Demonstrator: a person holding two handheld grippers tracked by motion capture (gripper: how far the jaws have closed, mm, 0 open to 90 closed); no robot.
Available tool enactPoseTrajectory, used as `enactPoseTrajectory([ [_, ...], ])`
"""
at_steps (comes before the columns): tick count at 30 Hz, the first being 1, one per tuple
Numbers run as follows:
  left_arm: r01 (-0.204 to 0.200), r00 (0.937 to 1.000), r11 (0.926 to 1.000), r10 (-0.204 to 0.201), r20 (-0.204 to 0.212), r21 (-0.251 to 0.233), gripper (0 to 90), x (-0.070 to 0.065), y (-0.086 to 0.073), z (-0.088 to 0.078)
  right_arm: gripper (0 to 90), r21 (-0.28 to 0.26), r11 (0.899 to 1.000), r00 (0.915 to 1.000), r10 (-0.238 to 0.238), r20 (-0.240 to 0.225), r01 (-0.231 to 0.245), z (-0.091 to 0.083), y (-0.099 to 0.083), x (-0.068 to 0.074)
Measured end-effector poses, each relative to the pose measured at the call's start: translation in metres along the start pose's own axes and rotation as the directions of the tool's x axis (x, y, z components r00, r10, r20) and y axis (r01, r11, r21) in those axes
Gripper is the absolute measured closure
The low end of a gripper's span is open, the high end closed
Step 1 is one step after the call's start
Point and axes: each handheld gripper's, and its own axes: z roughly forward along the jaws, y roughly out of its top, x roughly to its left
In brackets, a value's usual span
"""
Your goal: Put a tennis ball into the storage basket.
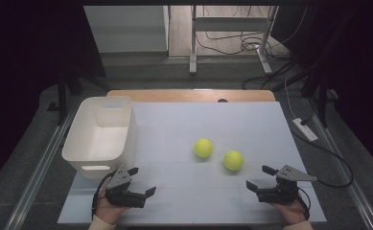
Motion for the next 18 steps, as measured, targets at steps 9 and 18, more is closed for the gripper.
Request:
enactPoseTrajectory([
  [9,-0.009,0.9999,1.0,0.009,-0.007,-0.001,3.5,-0.003,0.008,-0.001,7.6,0.0,1.0,1.0,0.0,0.0,0.0,0.001,0.0,0.001],
  [18,-0.013,0.9999,0.9999,0.014,-0.011,0.002,3.7,-0.005,0.014,0.001,7.6,-0.007,1.0,1.0,0.005,0.001,-0.005,0.0,0.0,0.0],
])
